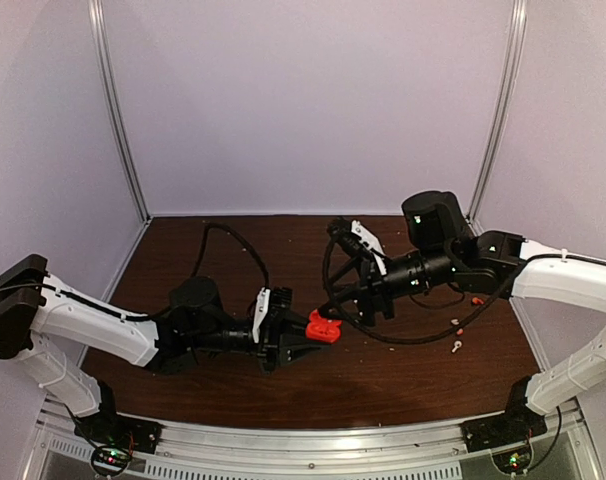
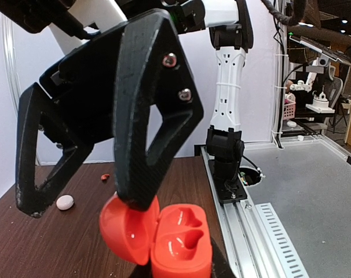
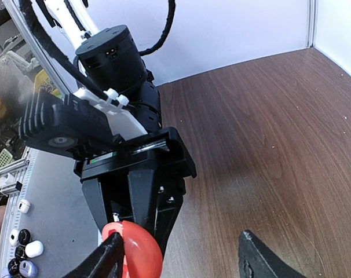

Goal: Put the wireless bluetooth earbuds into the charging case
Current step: Open the charging case.

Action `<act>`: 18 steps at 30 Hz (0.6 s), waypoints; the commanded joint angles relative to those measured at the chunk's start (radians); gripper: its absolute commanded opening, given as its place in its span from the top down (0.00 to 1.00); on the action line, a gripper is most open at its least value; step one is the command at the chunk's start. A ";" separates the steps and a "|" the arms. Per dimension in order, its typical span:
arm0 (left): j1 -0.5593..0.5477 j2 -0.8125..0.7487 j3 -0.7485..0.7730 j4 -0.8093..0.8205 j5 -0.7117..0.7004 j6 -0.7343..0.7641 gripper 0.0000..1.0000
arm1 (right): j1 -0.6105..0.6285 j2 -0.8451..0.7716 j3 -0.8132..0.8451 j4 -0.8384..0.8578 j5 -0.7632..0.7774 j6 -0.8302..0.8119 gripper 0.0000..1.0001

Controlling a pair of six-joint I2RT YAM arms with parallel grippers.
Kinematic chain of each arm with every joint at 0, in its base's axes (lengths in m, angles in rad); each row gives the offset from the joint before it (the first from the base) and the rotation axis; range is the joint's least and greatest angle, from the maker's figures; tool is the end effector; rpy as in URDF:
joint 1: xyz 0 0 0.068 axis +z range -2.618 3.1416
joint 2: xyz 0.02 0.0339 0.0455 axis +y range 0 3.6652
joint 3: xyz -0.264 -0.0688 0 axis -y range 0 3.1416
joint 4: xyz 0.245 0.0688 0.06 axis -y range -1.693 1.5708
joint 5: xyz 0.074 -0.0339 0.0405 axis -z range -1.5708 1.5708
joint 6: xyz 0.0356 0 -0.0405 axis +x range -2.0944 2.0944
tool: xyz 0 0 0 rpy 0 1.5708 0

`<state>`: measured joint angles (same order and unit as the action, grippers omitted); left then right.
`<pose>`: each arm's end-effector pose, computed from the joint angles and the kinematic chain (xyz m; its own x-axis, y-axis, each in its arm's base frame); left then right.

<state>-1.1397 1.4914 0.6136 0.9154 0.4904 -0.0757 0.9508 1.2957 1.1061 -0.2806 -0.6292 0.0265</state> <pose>0.1131 -0.2860 0.2305 -0.0598 -0.0296 -0.9978 0.9964 -0.0614 -0.0579 0.1525 0.2497 0.3338 -0.2887 -0.3675 -0.8841 -0.9555 0.0525 0.2902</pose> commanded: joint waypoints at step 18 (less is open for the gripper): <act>0.043 -0.035 -0.050 0.114 0.041 0.085 1.00 | -0.070 -0.174 -0.047 -0.013 0.081 0.107 0.34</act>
<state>-1.1221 1.4761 0.5873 0.9474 0.4992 -0.0051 0.9409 1.2011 1.1069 -0.2802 -0.6678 0.0574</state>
